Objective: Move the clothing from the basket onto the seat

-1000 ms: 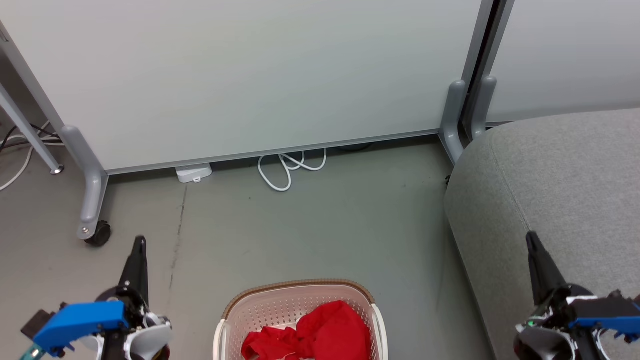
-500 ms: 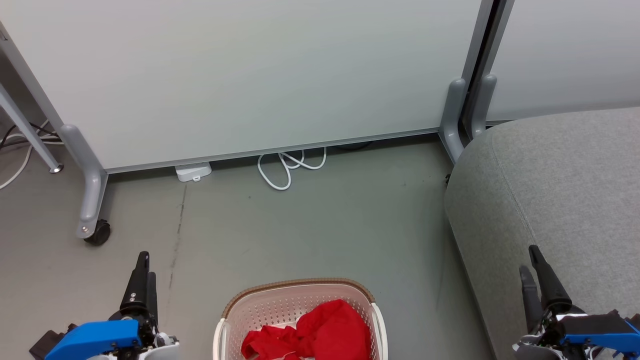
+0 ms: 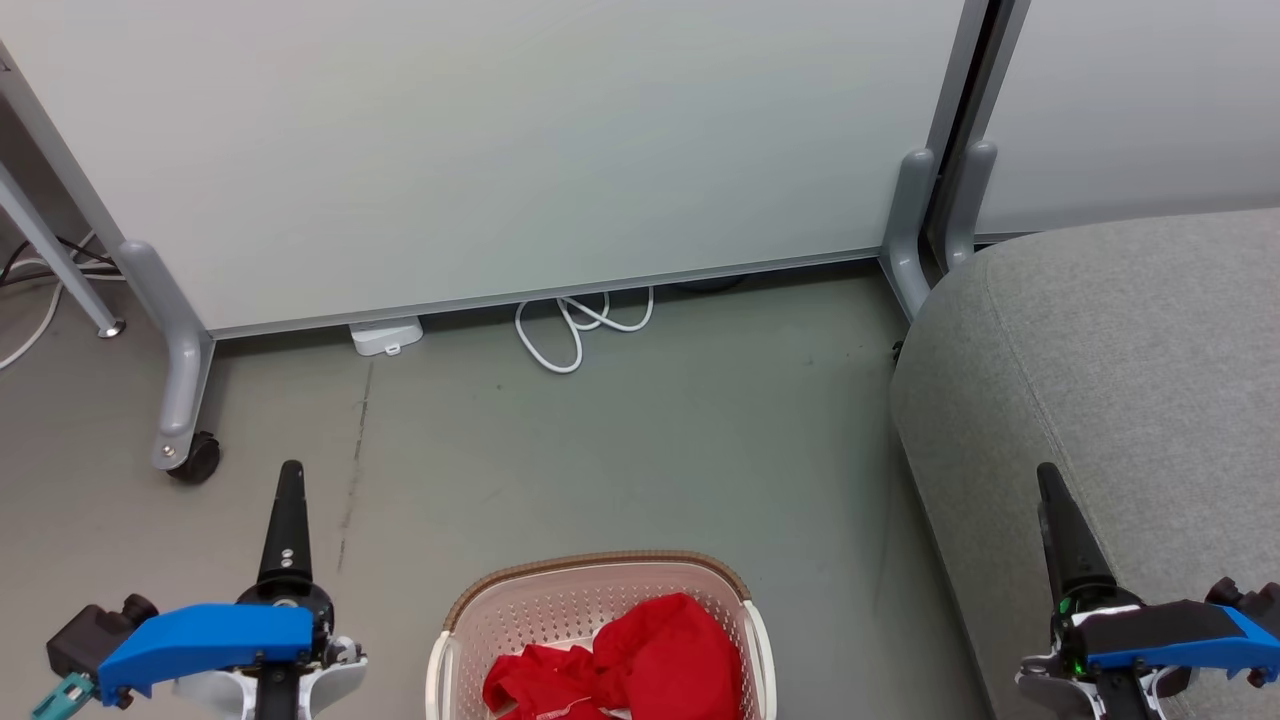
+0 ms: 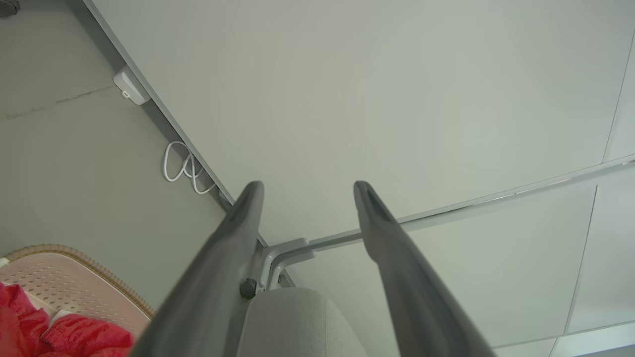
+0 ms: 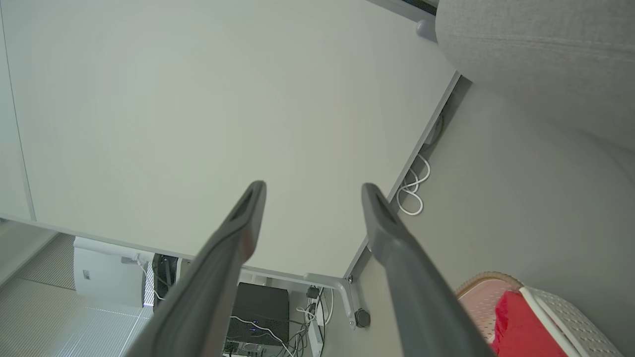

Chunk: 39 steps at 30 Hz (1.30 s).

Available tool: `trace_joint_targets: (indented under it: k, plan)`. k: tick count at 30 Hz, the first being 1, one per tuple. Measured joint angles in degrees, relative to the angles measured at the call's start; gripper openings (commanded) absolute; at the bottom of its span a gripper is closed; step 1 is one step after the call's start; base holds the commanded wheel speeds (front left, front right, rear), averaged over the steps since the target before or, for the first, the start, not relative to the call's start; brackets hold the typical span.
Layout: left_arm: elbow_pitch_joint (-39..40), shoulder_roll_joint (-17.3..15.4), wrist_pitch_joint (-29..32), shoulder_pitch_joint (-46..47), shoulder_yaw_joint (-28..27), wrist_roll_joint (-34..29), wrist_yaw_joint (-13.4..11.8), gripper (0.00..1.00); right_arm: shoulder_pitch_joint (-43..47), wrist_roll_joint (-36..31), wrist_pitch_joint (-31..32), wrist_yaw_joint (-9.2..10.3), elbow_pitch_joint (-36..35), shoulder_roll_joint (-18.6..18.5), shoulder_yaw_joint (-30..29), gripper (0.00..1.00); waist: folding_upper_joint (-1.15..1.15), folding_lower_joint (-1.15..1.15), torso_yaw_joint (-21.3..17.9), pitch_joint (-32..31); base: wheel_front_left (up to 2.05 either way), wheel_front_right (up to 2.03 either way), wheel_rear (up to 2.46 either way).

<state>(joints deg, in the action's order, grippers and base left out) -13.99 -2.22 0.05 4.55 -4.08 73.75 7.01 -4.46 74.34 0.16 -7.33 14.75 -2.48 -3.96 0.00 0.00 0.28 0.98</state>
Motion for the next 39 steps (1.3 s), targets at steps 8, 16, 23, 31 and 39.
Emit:
trace_joint_targets:
  k: [8, 16, 23, 31, 39]
  plan:
    - [1.3, 0.0, -1.7, 0.4, 2.0, -9.5, -1.5, 1.0, -0.4, -9.1, -1.8, 0.0, -0.9, 0.0, 1.2, 1.0, 0.0, 0.0, 0.1, 0.3, 0.0, 0.0, 0.0]
    - [1.7, -0.1, -3.3, 0.7, 4.5, -18.2, -2.4, 1.0, -1.1, -18.0, -3.4, 0.0, -1.0, 0.0, 2.0, 1.0, 0.0, 0.0, 0.3, 0.5, 0.0, 0.0, 0.0]
    - [1.8, -0.1, -4.7, 1.0, 5.9, -24.8, -2.9, 1.0, -1.2, -23.6, -4.8, -0.01, -0.9, 0.0, 2.6, 1.0, 0.0, 0.0, 0.4, 0.6, 0.0, 0.0, 0.0]
    - [1.8, -0.2, -6.1, 1.2, 7.1, -31.7, -3.2, 1.0, -1.2, -29.1, -6.2, -0.04, -0.6, 0.0, 2.9, 1.0, 0.0, 0.0, 0.6, 0.6, 0.0, 0.0, 0.0]
    - [1.7, -0.2, -7.3, 1.2, 8.5, -38.0, -3.5, 1.0, -1.2, -34.2, -7.4, -0.05, -0.9, -0.1, 3.5, 1.0, 0.0, 0.0, 0.7, 0.7, 0.0, 0.0, 0.0]
